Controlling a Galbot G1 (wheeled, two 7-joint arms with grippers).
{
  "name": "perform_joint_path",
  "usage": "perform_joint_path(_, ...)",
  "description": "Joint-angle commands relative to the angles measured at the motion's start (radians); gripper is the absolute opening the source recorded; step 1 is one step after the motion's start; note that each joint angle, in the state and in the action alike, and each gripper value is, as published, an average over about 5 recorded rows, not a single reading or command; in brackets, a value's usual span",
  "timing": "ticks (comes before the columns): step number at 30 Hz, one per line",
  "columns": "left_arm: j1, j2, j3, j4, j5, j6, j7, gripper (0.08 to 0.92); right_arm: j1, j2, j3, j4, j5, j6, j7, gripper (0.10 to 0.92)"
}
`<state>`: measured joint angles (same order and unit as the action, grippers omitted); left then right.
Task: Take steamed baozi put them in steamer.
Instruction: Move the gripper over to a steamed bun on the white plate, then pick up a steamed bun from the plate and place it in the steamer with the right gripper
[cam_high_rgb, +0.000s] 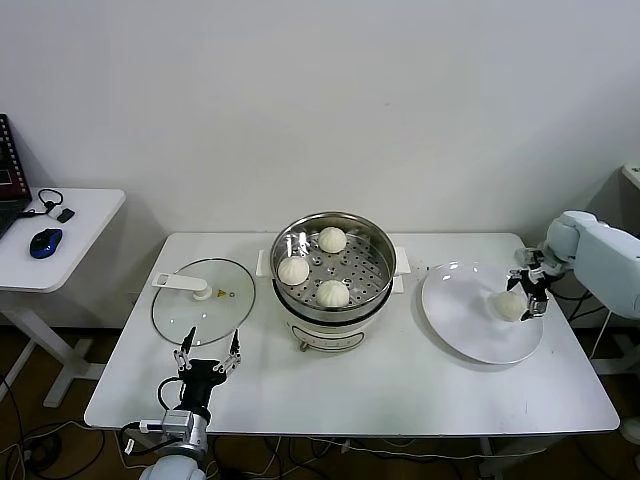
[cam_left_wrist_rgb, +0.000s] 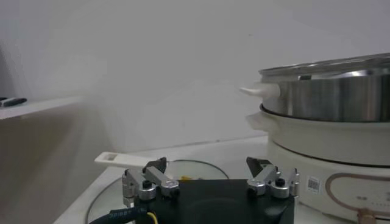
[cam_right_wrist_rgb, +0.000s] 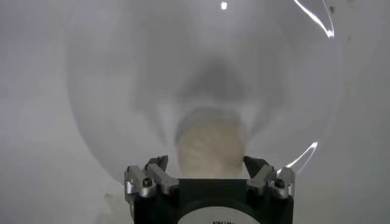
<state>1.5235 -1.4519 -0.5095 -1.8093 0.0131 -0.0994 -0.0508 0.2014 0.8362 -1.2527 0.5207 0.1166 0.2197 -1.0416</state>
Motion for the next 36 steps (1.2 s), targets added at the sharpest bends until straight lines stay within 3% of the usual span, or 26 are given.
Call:
perform_joint_path(1, 0.000, 0.001, 0.000, 0.000, -0.001, 0.000, -0.002, 0.823, -0.010, 0.010, 0.016, -0.018, -0.007, 0.001, 0.001, 0.823)
perform_joint_path(6, -0.001, 0.000, 0.000, -0.001, -0.002, -0.001, -0.003, 0.823, -0.007, 0.011, 0.014, -0.018, -0.012, -0.001, 0.001, 0.801)
perform_joint_path(14, 0.000, -0.002, 0.002, -0.003, -0.003, -0.001, -0.003, 0.823, 0.003, 0.000, 0.006, 0.009, -0.013, -0.007, 0.000, 0.622)
perform_joint_path(20, -0.004, -0.001, 0.002, -0.007, -0.004, 0.000, -0.003, 0.823, 0.110, -0.046, -0.108, 0.117, 0.037, -0.024, -0.006, 0.606)
perform_joint_path(28, -0.009, 0.006, 0.002, -0.014, -0.015, 0.002, -0.002, 0.823, 0.474, -0.069, -0.469, 0.348, 0.281, -0.068, -0.005, 0.619)
perform_joint_path(36, -0.012, 0.016, 0.005, -0.031, -0.026, 0.009, 0.000, 0.823, 0.854, -0.017, -0.778, 0.677, 0.566, -0.197, 0.073, 0.637)
